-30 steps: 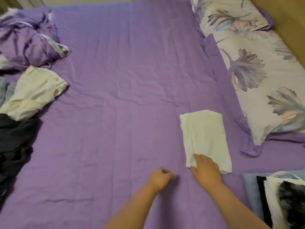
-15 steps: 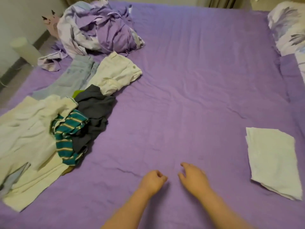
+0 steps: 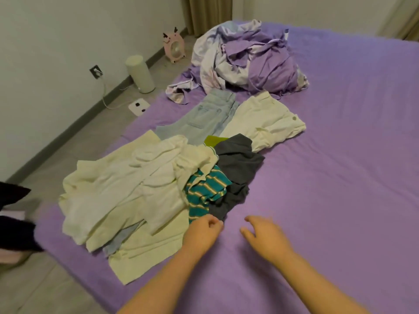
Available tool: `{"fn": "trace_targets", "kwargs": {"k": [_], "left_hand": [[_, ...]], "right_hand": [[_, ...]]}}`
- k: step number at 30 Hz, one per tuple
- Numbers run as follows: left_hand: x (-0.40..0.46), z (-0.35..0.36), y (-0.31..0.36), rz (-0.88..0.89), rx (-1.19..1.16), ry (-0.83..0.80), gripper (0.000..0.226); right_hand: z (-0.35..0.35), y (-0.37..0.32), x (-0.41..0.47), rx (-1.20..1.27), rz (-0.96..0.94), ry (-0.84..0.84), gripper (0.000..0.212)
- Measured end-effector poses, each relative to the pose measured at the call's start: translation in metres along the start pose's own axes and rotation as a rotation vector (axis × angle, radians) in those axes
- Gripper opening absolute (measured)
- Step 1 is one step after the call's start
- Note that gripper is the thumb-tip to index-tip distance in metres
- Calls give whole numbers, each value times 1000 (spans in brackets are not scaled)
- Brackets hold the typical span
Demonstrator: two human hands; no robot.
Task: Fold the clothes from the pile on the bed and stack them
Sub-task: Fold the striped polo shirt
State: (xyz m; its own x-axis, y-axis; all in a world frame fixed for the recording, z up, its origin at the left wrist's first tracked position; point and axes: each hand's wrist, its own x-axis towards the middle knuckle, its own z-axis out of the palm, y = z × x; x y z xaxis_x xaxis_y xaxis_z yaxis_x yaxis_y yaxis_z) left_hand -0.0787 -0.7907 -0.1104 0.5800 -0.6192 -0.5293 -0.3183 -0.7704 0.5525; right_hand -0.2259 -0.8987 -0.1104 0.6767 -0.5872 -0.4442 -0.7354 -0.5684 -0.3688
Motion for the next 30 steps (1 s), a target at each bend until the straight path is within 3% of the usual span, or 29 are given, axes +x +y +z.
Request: {"fn": "trace_targets", "kwargs": {"k": [5,8,12,14,16,18,22,24,27,30], "left_hand": [[52,-75,3,85,-65,274,11],[86,-95,2,145,-9,386,31],[121,-96,1,151,111,295,62],[131,-91,0,133,92,278,57],[134,-91,0,120,15,342,31],[132,-95,-1,86,-93,384,17],[121,-111,1,39,-149,329,14],[111,-117,11,17,-154,300,28],[89,-124,43,93,-233,315,38],[60,-130,89,177,-449,176,37]], "right_hand": [[-24,-54,66,76,-71,134,39],[-30,-69,98,138,-47,160,48],[-27,-78,131,305,49,105,68],[-23,-82,141,435,110,81,75],[-20,-83,145,427,159,87,65],[-22,-83,144,342,165,96,39],[-43,-83,131,483,105,204,20],[-62,-88,123,633,38,255,14],[-94,-98,108,843,-24,233,9],[-132,-103,84,983,-102,204,13]]}}
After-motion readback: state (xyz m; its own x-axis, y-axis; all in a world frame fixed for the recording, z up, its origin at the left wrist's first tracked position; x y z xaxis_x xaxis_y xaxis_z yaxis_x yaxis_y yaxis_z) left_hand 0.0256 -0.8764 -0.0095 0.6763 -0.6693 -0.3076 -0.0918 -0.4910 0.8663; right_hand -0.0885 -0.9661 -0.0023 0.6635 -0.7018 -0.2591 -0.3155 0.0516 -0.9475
